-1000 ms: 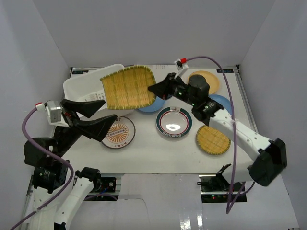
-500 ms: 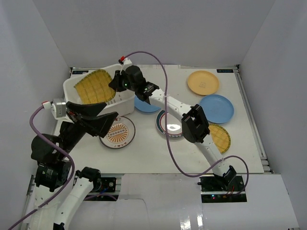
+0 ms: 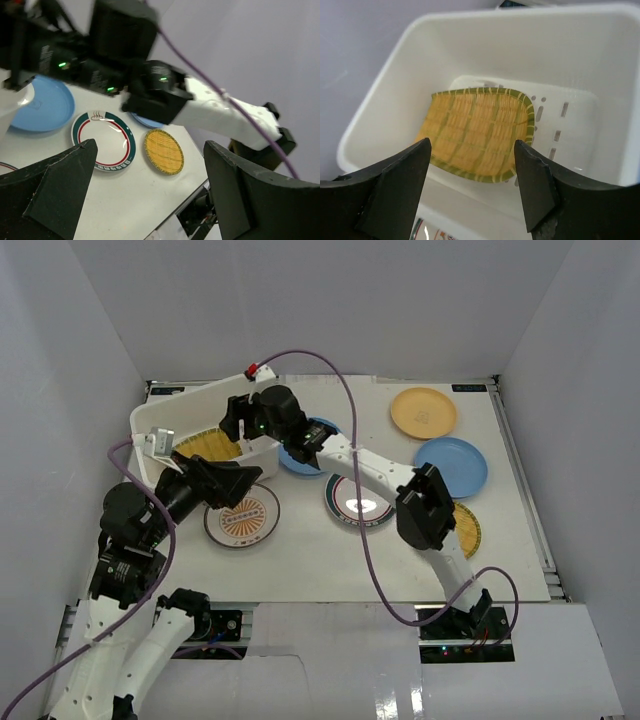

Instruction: Place the plates into the plastic bin on the countertop

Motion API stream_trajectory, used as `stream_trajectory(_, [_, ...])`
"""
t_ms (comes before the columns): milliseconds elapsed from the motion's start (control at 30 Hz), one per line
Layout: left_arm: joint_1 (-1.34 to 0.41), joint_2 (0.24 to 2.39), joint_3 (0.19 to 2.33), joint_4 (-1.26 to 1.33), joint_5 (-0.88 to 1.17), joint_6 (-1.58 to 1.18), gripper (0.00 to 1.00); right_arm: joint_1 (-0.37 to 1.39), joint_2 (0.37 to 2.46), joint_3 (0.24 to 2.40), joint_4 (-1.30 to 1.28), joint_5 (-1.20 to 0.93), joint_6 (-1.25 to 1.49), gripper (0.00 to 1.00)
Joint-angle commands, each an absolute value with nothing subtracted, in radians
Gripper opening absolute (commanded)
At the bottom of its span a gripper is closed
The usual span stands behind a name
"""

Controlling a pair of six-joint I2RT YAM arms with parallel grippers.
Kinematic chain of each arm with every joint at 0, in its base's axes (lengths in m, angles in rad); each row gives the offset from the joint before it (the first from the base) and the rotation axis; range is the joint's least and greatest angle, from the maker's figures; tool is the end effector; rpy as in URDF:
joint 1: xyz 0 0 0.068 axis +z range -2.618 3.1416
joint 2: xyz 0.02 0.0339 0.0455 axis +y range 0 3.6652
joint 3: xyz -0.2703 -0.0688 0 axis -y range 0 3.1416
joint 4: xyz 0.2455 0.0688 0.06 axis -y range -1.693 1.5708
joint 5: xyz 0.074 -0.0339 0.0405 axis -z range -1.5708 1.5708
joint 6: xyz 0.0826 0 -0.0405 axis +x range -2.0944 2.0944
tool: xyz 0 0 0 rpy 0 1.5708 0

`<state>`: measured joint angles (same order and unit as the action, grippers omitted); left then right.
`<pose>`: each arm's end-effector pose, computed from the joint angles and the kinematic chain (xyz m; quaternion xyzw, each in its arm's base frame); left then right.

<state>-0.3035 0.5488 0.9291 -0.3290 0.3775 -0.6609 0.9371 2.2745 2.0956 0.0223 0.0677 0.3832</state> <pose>0.1299 -0.0726 0.4091 0.0136 0.6899 -0.4447 0.5710 0.3608 0.4815 0.3106 -0.1866 0.7369 0.3778 0.5286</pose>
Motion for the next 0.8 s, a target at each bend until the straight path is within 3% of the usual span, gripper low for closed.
stream_trajectory(0, [-0.308,0.575,0.943,-0.379,0.374,-0.718,0.98,0.907,2.016,1.929,0.12,0.144,0.337,0.73])
stream_trajectory(100, [-0.308,0.595,0.881,-0.315,0.428,-0.796,0.97,0.847,1.788,1.638,0.158,0.179,0.362,0.67])
stream_trajectory(200, [-0.317,0.665,0.778,-0.189,0.538,-0.891,0.87,0.75,1.524,1.335,0.193,0.17,0.408,0.43])
stream_trajectory(233, [-0.337,0.698,0.763,-0.169,0.552,-0.906,0.85,0.695,1.387,1.263,0.19,0.167,0.411,0.28])
stream_trajectory(267, [-0.447,0.76,0.747,-0.12,0.537,-0.919,0.82,0.665,1.317,1.194,0.186,0.166,0.414,0.22])
stream_trajectory(333, [-0.643,0.837,0.748,-0.107,0.279,-0.887,0.82,0.583,1.106,1.018,0.146,0.17,0.4,0.09])
stream_trajectory(367, [-0.849,0.959,0.768,-0.11,0.167,-0.865,0.82,0.559,1.044,0.975,0.121,0.178,0.39,0.08])
stream_trajectory(400, [-0.924,1.041,0.834,-0.112,0.014,-0.838,0.82,0.516,0.982,0.941,0.051,0.178,0.373,0.08])
stream_trajectory(467, [-1.064,1.311,0.917,-0.106,-0.055,-0.841,0.82,0.486,0.829,0.864,-0.015,0.176,0.353,0.1])
stream_trajectory(600, [-1.149,1.646,1.084,-0.054,-0.153,-0.879,0.82,0.469,0.611,0.796,-0.173,0.207,0.339,0.2])
stream_trajectory(767, [-1.186,1.87,1.179,0.11,-0.175,-0.946,0.79,0.466,0.44,0.782,-0.296,0.134,0.359,0.29])
